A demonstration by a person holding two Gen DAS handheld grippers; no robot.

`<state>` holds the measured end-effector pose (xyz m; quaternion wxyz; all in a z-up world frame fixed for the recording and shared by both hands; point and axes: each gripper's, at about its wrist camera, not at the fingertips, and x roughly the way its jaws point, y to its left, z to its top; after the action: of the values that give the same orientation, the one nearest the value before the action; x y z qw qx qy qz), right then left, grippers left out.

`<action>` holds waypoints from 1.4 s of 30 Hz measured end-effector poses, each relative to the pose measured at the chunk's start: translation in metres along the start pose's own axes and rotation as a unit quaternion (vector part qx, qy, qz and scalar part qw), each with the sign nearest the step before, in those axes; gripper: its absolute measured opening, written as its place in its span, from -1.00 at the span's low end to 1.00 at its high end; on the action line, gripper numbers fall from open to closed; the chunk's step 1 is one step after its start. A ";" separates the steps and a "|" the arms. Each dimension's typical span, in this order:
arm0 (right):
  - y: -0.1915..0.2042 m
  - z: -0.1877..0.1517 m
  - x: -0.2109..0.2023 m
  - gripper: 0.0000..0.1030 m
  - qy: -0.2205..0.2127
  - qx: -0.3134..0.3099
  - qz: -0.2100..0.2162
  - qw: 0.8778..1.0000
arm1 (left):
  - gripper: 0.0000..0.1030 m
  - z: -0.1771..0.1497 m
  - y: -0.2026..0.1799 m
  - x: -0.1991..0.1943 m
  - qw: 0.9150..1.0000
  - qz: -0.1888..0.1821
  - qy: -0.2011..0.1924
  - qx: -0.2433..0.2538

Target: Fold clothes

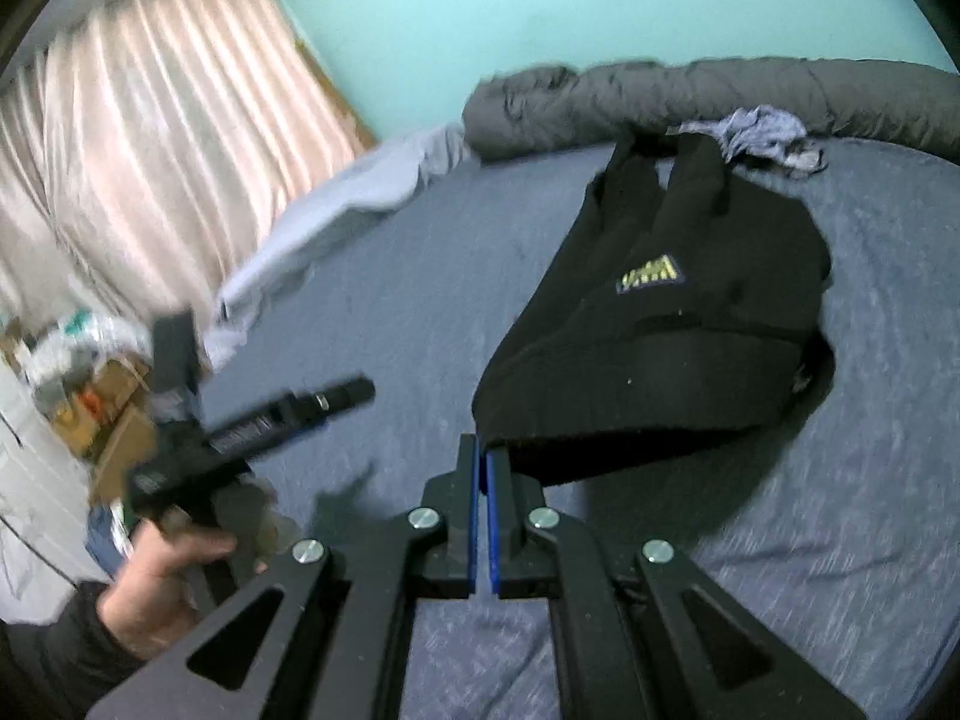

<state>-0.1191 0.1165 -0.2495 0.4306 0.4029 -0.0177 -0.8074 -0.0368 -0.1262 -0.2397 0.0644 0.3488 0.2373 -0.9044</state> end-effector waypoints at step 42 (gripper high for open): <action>-0.191 -0.051 -0.062 0.15 -0.123 0.225 -0.111 0.960 | 0.86 -0.045 -0.087 0.117 0.987 -0.059 0.139 0.048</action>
<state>-0.1956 0.2970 -0.3161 0.2314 0.3863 -0.2070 -0.8685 -0.1218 -0.0224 -0.3122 -0.0397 0.4594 0.2207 -0.8594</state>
